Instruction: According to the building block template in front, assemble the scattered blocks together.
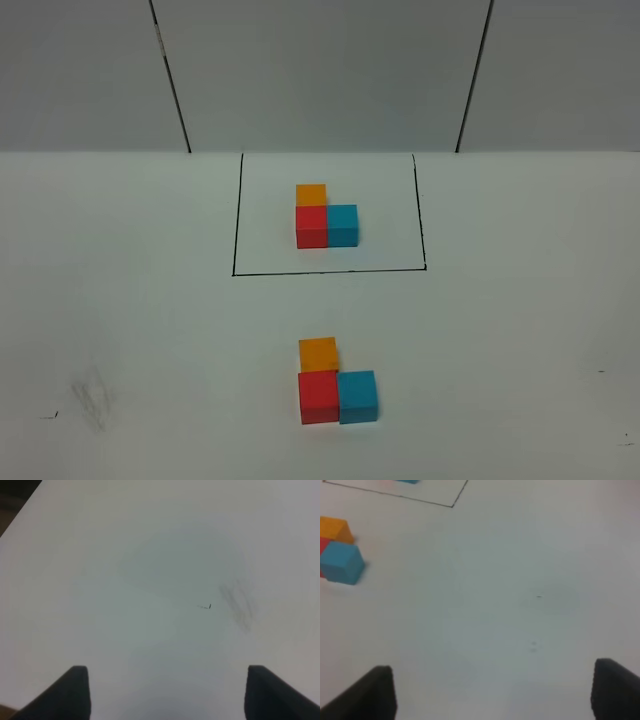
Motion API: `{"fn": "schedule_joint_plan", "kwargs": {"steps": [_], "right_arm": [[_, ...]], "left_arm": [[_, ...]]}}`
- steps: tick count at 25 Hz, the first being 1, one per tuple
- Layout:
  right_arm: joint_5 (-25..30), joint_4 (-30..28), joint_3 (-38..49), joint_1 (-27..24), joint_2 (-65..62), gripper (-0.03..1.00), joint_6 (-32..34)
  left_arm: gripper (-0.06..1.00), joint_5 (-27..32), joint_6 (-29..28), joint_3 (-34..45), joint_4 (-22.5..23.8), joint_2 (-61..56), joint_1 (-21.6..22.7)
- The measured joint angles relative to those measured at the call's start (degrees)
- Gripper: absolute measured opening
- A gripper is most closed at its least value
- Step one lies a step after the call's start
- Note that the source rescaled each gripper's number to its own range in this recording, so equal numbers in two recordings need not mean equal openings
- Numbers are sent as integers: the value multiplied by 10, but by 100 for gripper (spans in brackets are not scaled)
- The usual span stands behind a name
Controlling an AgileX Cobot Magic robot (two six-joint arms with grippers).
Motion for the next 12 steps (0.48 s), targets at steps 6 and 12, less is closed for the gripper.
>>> {"fn": "schedule_joint_plan", "kwargs": {"steps": [6,12], "right_arm": [[0,2,0,-101,0,63,1],[0,3,0,-169,0,63,1]], "left_arm": [[48,0,0,0,0,0,0],[48,0,0,0,0,0,0]]}}
